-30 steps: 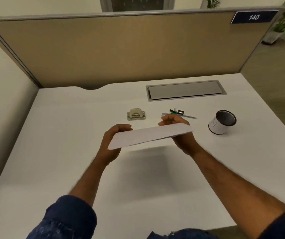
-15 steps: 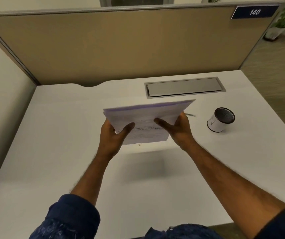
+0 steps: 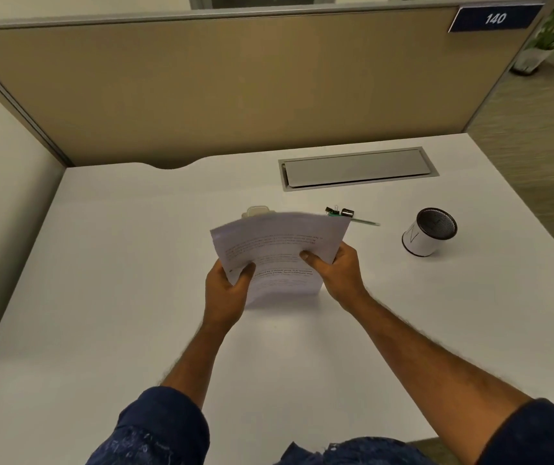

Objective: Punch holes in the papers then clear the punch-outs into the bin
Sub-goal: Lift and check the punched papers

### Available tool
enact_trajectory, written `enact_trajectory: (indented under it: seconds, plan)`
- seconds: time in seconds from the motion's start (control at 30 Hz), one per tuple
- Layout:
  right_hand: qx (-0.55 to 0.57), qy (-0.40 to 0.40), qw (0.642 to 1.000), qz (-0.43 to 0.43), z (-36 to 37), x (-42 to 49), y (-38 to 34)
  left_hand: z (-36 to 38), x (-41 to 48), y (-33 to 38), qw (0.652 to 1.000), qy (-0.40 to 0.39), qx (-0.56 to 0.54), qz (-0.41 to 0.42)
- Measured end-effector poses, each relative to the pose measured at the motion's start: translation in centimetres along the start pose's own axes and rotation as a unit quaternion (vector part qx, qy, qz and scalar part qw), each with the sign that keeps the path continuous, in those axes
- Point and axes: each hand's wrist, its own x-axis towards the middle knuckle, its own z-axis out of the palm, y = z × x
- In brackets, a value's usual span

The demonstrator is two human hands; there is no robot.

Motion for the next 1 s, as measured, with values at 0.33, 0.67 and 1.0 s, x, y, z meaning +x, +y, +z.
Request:
enact_trajectory:
  seconds: [0.33,0.67,1.0]
  plan:
    - [0.02,0.022,0.997,-0.069,-0.5,0.4,-2.4,-0.6,0.7,1.8,0.997,0.003,0.002,0.075]
    - [-0.024,0.008,0.999,-0.028,0.4,1.2,-1.4,0.4,1.0,1.5,0.999,0.014,-0.01,0.039]
    - [-0.023,0.015,0.999,-0.03,0.2,1.0,-0.9,0.1,0.6,0.8,0.999,0.01,-0.026,0.03]
